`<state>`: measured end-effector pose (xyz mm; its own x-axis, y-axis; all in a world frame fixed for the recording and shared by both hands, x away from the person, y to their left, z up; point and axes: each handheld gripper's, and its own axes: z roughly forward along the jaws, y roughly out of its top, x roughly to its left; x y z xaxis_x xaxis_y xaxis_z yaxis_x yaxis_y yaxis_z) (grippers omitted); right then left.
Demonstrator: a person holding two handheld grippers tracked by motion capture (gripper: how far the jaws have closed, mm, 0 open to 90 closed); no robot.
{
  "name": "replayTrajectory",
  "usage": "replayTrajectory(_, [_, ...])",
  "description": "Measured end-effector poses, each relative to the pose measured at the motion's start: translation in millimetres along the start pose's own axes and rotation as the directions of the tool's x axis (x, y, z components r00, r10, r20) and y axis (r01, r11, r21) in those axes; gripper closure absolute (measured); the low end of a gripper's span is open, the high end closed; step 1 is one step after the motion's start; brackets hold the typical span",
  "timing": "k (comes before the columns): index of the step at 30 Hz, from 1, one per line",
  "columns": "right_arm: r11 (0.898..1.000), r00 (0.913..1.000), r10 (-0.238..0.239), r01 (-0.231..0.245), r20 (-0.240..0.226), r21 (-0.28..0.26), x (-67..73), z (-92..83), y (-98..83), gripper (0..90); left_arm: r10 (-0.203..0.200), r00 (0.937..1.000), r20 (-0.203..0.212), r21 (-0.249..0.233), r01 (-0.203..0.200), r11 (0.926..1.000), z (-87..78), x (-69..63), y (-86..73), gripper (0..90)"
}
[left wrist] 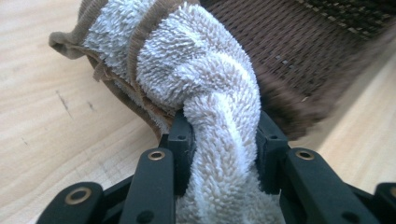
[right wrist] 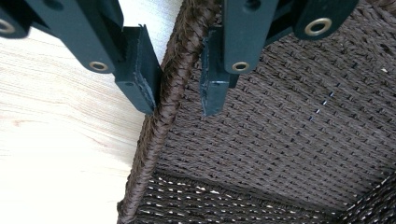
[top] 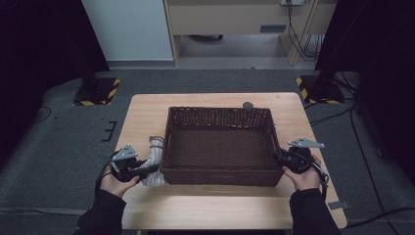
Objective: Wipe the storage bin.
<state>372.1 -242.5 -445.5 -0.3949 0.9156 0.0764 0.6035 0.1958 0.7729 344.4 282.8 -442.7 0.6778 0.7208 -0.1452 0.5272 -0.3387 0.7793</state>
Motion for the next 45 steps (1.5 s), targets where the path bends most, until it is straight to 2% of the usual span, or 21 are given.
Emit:
replayTrajectory(3, [1.0,1.0,-0.005,0.005,-0.003,0.0,-0.5,0.1,0.7,67.2,0.01,0.9997,-0.02,0.01,-0.01,0.9999,0.7,-3.4,1.3,64.7])
replayTrajectory(9, [0.999,0.9994,-0.035,0.035,-0.007,0.0,-3.1,-1.5,8.9,62.0,-0.019,0.9995,-0.026,0.032,0.02,0.9993,16.0,-0.7,-13.7,64.7])
replayTrajectory(10, [0.999,0.9995,-0.03,0.03,-0.011,-0.017,-4.5,-1.9,11.3,58.4,-0.025,0.9994,-0.024,0.039,0.026,0.9989,17.9,-0.1,-16.6,64.7])
replayTrajectory(11, [0.999,0.9995,-0.03,0.03,-0.011,-0.017,-4.5,-1.9,11.3,58.4,-0.028,0.9994,-0.021,0.047,0.029,0.9985,19.4,0.3,-18.4,64.7])
replayTrajectory(12, [0.999,0.9994,-0.03,0.029,-0.016,-0.041,-5.8,-2.9,15.0,58.1,-0.03,0.9993,-0.021,0.048,0.031,0.9984,21.1,0.4,-18.8,64.6])
replayTrajectory(15, [0.998,0.998,-0.059,0.058,-0.021,-0.027,-5.7,1.4,21.2,57.4,-0.027,0.9994,-0.022,0.045,0.028,0.9986,22.6,0.4,-15.2,64.5])
replayTrajectory(19, [0.998,0.9979,-0.062,0.062,-0.017,-0.007,-8.3,11.3,23.9,56.1,-0.03,0.9993,-0.023,0.042,0.031,0.9986,24.3,1.2,-14.3,64.4])
replayTrajectory(20, [0.999,0.9988,-0.045,0.045,-0.021,0.006,-9.4,15.3,24.6,55.4,-0.033,0.9992,-0.02,0.039,0.034,0.9987,25.1,2.1,-13.6,64.4])
replayTrajectory(25, [0.999,0.9984,-0.046,0.046,-0.033,0.011,-11.8,16.2,25.7,55.4,-0.037,0.9991,-0.022,0.039,0.037,0.9985,27.8,3.6,-10.4,64.3])
replayTrajectory(28, [0.998,0.9979,-0.055,0.056,-0.034,0.005,-14.7,15.9,26.2,58.7,-0.03,0.9993,-0.024,0.04,0.031,0.9987,28.2,4.1,-9.8,64.3])
replayTrajectory(30, [0.996,0.9963,-0.086,0.086,-0.007,0.026,-15.3,16.0,25.8,59.3,-0.033,0.9992,-0.025,0.036,0.034,0.9988,27.7,4.9,-10.4,64.3])
replayTrajectory(31, [0.996,0.9963,-0.086,0.086,-0.007,0.026,-15.3,16.0,25.8,59.3,-0.033,0.9992,-0.025,0.036,0.034,0.9988,27.7,4.9,-10.4,64.3])
replayTrajectory(34, [0.993,0.9952,-0.098,0.098,-0.006,0.071,-16.2,22.8,19.3,59.7,-0.038,0.999,-0.024,0.028,0.038,0.9989,25.7,5.1,-9.4,64.2])
replayTrajectory(36, [0.996,0.9977,-0.062,0.064,-0.028,0.061,-18.2,23.2,17.6,63.7,-0.036,0.999,-0.026,0.021,0.036,0.9991,24.4,5.6,-7.7,64.2])
replayTrajectory(38, [0.997,0.9978,-0.055,0.057,-0.038,0.059,-18.4,23.4,17.2,65.5,-0.035,0.999,-0.027,0.014,0.036,0.9993,23.3,6.1,-6.8,64.1])
replayTrajectory(40, [0.996,0.9976,-0.068,0.068,0.005,0.058,-13.7,22.4,17.3,70.1,-0.04,0.9988,-0.029,-0.01,0.04,0.9992,17.4,6.1,-3.9,64.1])
replayTrajectory(41, [0.996,0.9976,-0.068,0.068,0.005,0.058,-13.7,22.4,17.3,70.1,-0.04,0.9988,-0.029,-0.01,0.04,0.9992,17.4,6.1,-3.9,64.1])
replayTrajectory(42, [0.996,0.9972,-0.068,0.067,0.031,0.058,-10.2,21.5,16.9,71.6,-0.038,0.9988,-0.031,-0.026,0.037,0.999,13.1,5.3,-2.5,64.0])
replayTrajectory(45, [0.997,0.9964,-0.059,0.055,0.062,0.059,-6.2,18.5,14.7,71.8,-0.037,0.9989,-0.028,-0.036,0.036,0.9987,8.5,4.3,-1.1,63.9])
